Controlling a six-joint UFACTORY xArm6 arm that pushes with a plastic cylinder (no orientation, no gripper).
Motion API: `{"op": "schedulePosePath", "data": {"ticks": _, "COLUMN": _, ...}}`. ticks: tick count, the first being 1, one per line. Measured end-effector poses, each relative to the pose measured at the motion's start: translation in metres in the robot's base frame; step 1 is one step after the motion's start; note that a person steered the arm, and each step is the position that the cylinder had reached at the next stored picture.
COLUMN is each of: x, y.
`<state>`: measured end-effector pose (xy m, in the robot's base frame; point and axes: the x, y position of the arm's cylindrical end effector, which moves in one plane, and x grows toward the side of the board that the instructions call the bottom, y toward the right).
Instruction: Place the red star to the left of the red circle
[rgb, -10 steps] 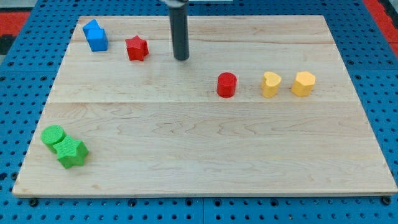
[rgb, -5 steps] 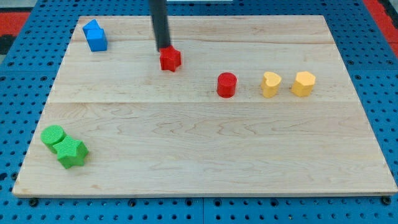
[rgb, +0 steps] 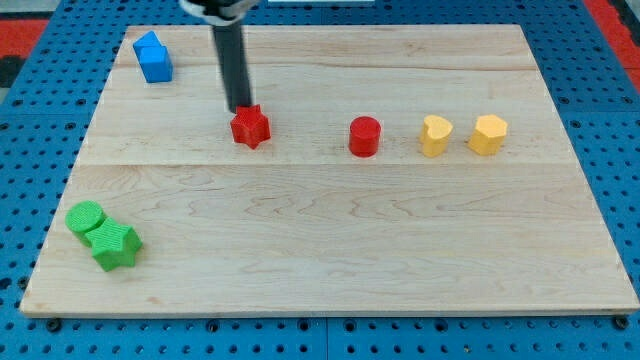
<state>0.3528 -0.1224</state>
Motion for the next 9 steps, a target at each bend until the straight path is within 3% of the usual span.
{"op": "schedulePosePath", "data": {"ticks": 1, "x": 0.009, "y": -0.001}}
{"op": "schedulePosePath", "data": {"ticks": 2, "x": 0.012, "y": 0.042}}
{"op": "schedulePosePath", "data": {"ticks": 4, "x": 0.023, "y": 0.005}}
{"op": "schedulePosePath", "data": {"ticks": 6, "x": 0.042, "y": 0.041}}
{"op": "schedulePosePath", "data": {"ticks": 8, "x": 0.048, "y": -0.055}}
{"op": "schedulePosePath", "data": {"ticks": 9, "x": 0.100, "y": 0.015}}
